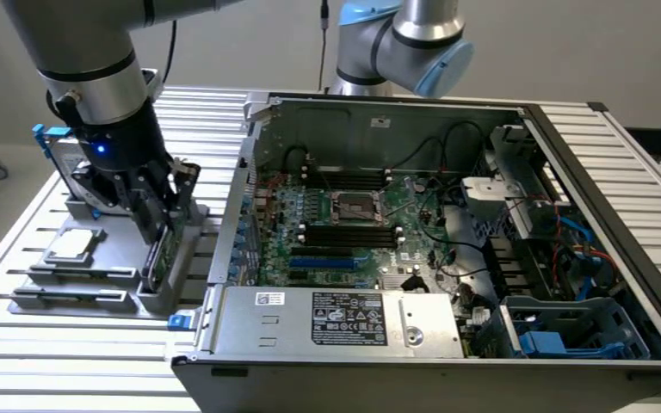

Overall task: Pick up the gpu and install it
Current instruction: 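Pick up the gpu and move the gpu toward the slot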

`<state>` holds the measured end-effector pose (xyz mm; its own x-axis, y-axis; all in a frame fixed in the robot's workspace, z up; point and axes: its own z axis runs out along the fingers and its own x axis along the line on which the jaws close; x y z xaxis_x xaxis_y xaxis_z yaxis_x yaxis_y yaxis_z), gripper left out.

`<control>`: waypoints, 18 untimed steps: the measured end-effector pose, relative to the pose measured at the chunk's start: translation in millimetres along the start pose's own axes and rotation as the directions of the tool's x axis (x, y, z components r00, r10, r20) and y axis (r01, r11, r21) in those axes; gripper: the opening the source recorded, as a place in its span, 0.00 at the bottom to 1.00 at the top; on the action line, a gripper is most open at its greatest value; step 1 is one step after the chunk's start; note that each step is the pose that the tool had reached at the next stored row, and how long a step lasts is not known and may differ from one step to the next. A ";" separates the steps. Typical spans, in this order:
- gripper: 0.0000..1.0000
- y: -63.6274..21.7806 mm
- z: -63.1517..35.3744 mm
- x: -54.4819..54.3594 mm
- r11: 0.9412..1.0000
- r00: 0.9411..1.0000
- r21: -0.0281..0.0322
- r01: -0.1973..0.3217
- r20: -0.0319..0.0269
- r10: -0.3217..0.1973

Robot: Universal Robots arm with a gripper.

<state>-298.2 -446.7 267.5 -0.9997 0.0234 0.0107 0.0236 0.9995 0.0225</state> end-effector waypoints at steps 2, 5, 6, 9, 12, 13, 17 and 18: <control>0.42 -0.1 3.6 -0.1 1.000 1.000 -0.001 0.000 0.000 0.000; 0.42 -0.2 9.0 -0.1 1.000 1.000 -0.004 0.000 0.000 0.000; 0.42 -0.2 10.5 -0.1 1.000 1.000 -0.005 0.000 0.000 0.000; 0.42 -0.3 13.9 -0.1 1.000 1.000 -0.009 -0.001 0.000 0.001; 0.42 -0.4 16.3 -0.1 1.000 1.000 -0.014 -0.003 -0.001 0.003; 0.42 -0.4 16.9 -0.1 1.000 1.000 -0.015 -0.004 -0.001 0.004; 0.42 -0.2 18.9 0.0 1.000 1.000 -0.021 -0.016 -0.005 0.016; 0.42 -0.1 19.4 0.0 1.000 1.000 -0.022 -0.019 -0.006 0.019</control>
<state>-298.4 -446.4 248.0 -0.9990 0.0423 0.0172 0.0431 0.9981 0.0442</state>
